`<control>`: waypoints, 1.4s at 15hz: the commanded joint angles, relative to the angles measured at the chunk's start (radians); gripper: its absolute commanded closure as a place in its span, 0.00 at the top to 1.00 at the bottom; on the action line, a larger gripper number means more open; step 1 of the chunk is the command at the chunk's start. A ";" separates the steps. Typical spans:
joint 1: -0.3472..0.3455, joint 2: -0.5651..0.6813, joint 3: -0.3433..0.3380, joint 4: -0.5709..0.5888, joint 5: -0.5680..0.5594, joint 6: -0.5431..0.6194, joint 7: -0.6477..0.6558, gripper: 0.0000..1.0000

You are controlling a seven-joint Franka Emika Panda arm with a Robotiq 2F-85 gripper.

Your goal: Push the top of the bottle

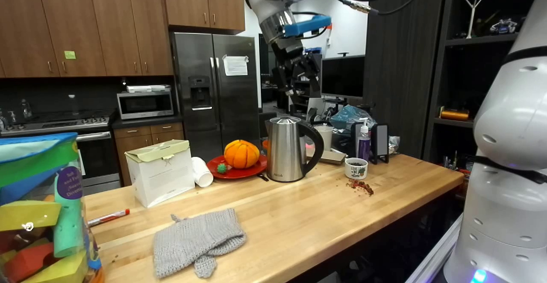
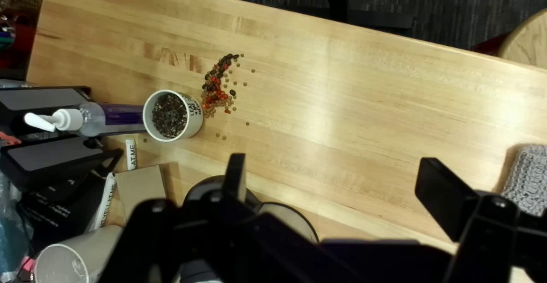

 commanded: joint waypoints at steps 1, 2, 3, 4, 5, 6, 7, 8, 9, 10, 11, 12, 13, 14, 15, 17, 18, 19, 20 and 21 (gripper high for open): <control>0.032 0.003 -0.028 0.003 -0.005 -0.003 0.006 1.00; 0.032 0.003 -0.028 0.003 -0.005 -0.003 0.006 1.00; 0.032 0.003 -0.028 0.003 -0.005 -0.003 0.006 1.00; 0.032 0.003 -0.028 0.003 -0.005 -0.003 0.006 1.00; 0.032 0.003 -0.028 0.003 -0.005 -0.003 0.006 1.00; 0.032 0.003 -0.028 0.003 -0.005 -0.003 0.006 1.00; 0.032 0.003 -0.028 0.003 -0.005 -0.003 0.006 1.00; 0.032 0.003 -0.028 0.003 -0.005 -0.003 0.006 1.00; 0.034 -0.003 -0.023 -0.003 -0.025 -0.005 0.002 1.00; 0.040 -0.015 -0.020 -0.017 -0.051 0.014 -0.009 1.00; 0.049 -0.030 -0.019 -0.036 -0.090 0.047 -0.028 1.00; 0.057 -0.039 -0.020 -0.051 -0.122 0.079 -0.044 1.00; 0.064 -0.049 -0.023 -0.071 -0.155 0.120 -0.070 1.00; 0.071 -0.053 -0.027 -0.085 -0.174 0.151 -0.088 1.00; 0.075 -0.058 -0.034 -0.103 -0.185 0.191 -0.112 1.00; 0.077 -0.068 -0.054 -0.141 -0.189 0.276 -0.152 1.00; 0.075 -0.072 -0.068 -0.161 -0.183 0.319 -0.180 1.00; 0.070 -0.076 -0.085 -0.182 -0.178 0.362 -0.219 1.00; 0.068 -0.081 -0.102 -0.204 -0.177 0.402 -0.264 1.00; 0.063 -0.085 -0.123 -0.227 -0.184 0.437 -0.329 1.00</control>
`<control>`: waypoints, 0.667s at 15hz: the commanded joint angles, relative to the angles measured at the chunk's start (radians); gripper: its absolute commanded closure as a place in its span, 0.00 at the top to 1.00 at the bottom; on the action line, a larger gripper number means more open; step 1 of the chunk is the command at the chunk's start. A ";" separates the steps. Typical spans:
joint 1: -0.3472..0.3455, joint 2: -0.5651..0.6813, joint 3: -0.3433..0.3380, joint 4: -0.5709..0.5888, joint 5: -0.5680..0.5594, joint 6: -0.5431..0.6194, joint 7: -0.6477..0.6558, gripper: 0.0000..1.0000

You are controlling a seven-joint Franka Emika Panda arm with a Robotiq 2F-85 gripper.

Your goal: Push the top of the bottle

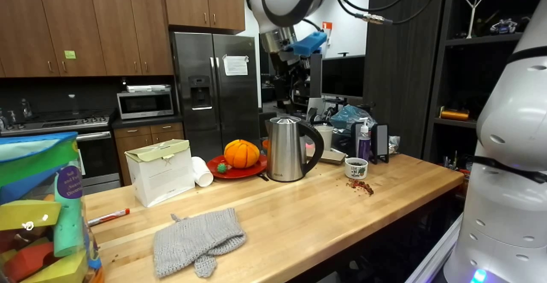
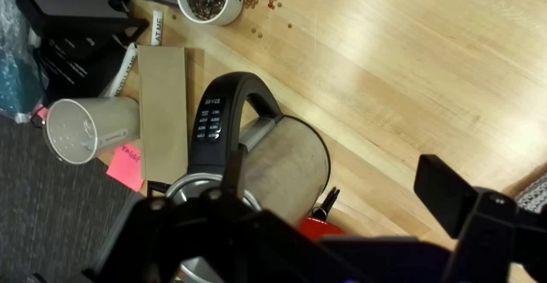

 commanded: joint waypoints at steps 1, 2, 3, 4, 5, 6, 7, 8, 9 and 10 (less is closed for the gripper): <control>-0.006 -0.052 -0.077 -0.099 -0.008 0.124 -0.193 1.00; -0.010 -0.054 -0.102 -0.114 0.000 0.137 -0.260 1.00; -0.014 -0.054 -0.124 -0.125 0.009 0.135 -0.328 1.00; -0.018 -0.057 -0.147 -0.137 0.018 0.133 -0.391 1.00; -0.023 -0.058 -0.166 -0.147 0.017 0.134 -0.444 1.00; -0.026 -0.063 -0.184 -0.156 0.019 0.126 -0.502 1.00; -0.030 -0.065 -0.200 -0.164 0.015 0.127 -0.550 1.00; -0.033 -0.068 -0.212 -0.172 0.007 0.129 -0.590 1.00; -0.037 -0.072 -0.221 -0.178 0.003 0.127 -0.619 1.00; -0.041 -0.076 -0.225 -0.185 -0.014 0.123 -0.633 1.00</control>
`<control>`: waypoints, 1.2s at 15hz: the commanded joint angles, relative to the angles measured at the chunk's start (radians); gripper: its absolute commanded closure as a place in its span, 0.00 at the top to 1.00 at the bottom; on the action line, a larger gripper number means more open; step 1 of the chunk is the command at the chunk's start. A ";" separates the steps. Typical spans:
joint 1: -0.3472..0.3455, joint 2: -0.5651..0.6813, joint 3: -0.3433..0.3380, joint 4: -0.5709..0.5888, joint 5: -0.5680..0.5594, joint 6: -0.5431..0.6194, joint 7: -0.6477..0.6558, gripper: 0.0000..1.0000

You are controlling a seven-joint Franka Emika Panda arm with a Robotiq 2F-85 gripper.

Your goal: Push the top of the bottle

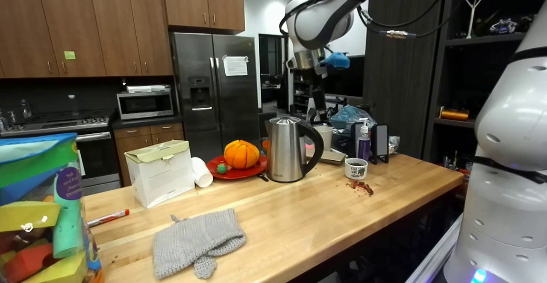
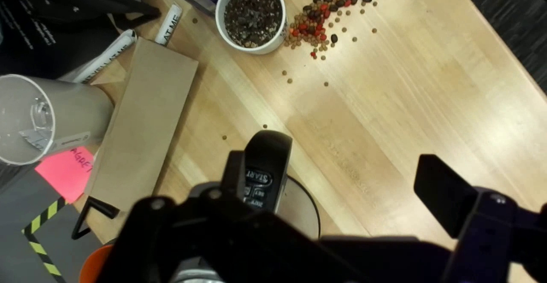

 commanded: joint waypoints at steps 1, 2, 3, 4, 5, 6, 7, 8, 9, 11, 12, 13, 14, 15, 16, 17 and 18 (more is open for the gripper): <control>-0.015 -0.048 -0.019 -0.044 -0.032 0.000 -0.073 1.00; -0.026 -0.053 -0.007 -0.047 -0.056 -0.011 -0.010 1.00; -0.036 -0.058 0.009 -0.048 -0.079 -0.029 0.072 1.00; -0.019 -0.016 -0.011 -0.023 -0.039 -0.010 -0.004 1.00; -0.023 -0.020 -0.007 -0.026 -0.052 -0.017 0.028 1.00; -0.023 -0.023 -0.004 -0.028 -0.058 -0.019 0.044 1.00; -0.023 -0.027 -0.002 -0.031 -0.059 -0.020 0.053 1.00; -0.023 -0.030 -0.001 -0.032 -0.059 -0.021 0.056 1.00; -0.023 -0.030 0.000 -0.032 -0.059 -0.021 0.057 1.00; -0.023 -0.030 0.000 -0.032 -0.060 -0.021 0.058 1.00; -0.030 -0.025 0.005 -0.034 -0.089 -0.010 0.082 1.00; -0.031 -0.023 -0.001 -0.035 -0.093 -0.002 0.063 1.00; -0.034 -0.026 -0.011 -0.042 -0.096 0.020 0.042 1.00; -0.037 -0.030 -0.026 -0.051 -0.095 0.049 0.012 1.00; -0.043 -0.036 -0.043 -0.066 -0.103 0.099 -0.023 1.00; -0.049 -0.037 -0.058 -0.075 -0.111 0.140 -0.055 1.00; -0.052 -0.038 -0.083 -0.085 -0.095 0.180 -0.114 1.00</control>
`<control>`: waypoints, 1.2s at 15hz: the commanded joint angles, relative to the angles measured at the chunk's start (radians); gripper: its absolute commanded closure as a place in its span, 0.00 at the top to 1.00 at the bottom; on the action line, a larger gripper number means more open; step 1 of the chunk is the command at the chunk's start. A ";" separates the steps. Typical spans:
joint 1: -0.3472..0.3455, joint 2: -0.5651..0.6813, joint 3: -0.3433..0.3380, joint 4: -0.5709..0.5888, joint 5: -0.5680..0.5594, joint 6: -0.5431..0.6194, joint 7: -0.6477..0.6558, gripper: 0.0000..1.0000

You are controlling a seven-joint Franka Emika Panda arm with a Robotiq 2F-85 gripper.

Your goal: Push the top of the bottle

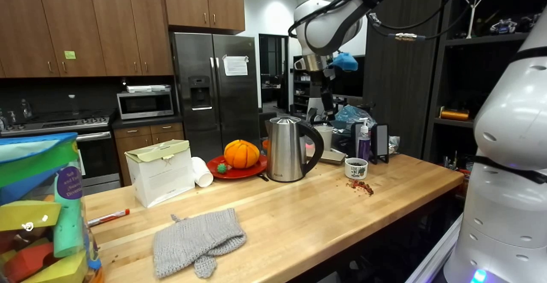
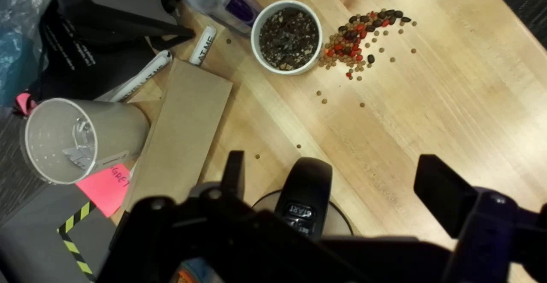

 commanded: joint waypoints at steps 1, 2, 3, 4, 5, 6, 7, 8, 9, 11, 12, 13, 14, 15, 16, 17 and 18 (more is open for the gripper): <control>-0.026 -0.011 -0.070 -0.042 0.002 0.135 -0.161 1.00; -0.031 -0.006 -0.094 -0.049 0.027 0.162 -0.220 1.00; -0.035 0.000 -0.115 -0.052 0.050 0.179 -0.274 1.00; -0.034 0.006 -0.140 -0.054 0.093 0.183 -0.352 1.00; -0.032 0.014 -0.162 -0.051 0.140 0.167 -0.432 1.00; -0.034 0.019 -0.176 -0.048 0.179 0.143 -0.498 1.00; -0.038 0.021 -0.186 -0.044 0.213 0.117 -0.557 1.00; -0.044 0.024 -0.192 -0.041 0.233 0.100 -0.599 1.00; -0.051 0.027 -0.196 -0.039 0.245 0.088 -0.633 1.00; -0.068 0.026 -0.197 -0.041 0.252 0.081 -0.681 1.00; -0.074 0.022 -0.198 -0.047 0.247 0.095 -0.714 1.00; -0.081 0.019 -0.199 -0.054 0.235 0.114 -0.748 1.00; -0.088 0.019 -0.201 -0.059 0.228 0.130 -0.781 1.00; -0.094 0.020 -0.204 -0.063 0.229 0.143 -0.815 1.00; -0.102 0.022 -0.207 -0.067 0.227 0.163 -0.842 1.00; -0.109 0.023 -0.209 -0.073 0.226 0.183 -0.868 1.00; -0.116 0.025 -0.212 -0.081 0.225 0.212 -0.893 1.00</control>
